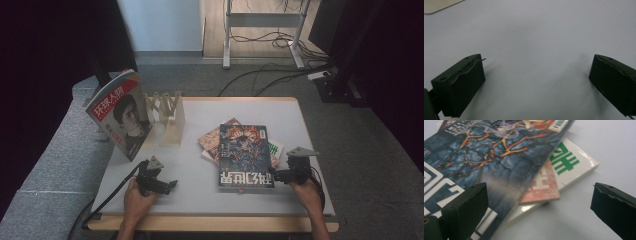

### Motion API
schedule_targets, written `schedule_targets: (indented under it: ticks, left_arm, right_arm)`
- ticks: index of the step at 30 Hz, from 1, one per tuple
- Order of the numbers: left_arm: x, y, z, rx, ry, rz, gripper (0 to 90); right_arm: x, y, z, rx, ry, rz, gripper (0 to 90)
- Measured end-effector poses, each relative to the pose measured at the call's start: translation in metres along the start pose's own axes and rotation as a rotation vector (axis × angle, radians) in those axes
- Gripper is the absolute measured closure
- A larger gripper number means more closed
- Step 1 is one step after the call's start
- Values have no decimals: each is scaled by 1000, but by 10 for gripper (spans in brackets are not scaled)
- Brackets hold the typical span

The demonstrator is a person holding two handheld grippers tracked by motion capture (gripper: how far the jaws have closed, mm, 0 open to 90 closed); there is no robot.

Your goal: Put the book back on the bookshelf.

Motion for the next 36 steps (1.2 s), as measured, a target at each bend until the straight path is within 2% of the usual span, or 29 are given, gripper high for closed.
schedule_targets:
  ticks: [7, 14, 29, 36]
  left_arm:
    - [0, 0, 0, 0, 0, 0, 0]
    - [0, 0, 0, 0, 0, 0, 0]
    - [0, 0, 0, 0, -1, -1, 0]
    - [0, 0, 0, 0, -1, 0, 0]
  right_arm:
    - [-4, 11, -17, -31, -24, -17, 12]
    - [-12, 25, -23, -40, -49, -27, 12]
    - [-36, 59, -23, -57, -63, -67, 0]
    - [-40, 73, -20, -70, -50, -93, 0]
Point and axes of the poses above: each handheld gripper's, and its own axes: y roughly forward along the jaws, x roughly out of its underside, z roughly to its right, the point moved 9 cm from there along y, roughly forward along the jaws, and after that the axes turned 11 degrees about y, right-handed, at the moved point
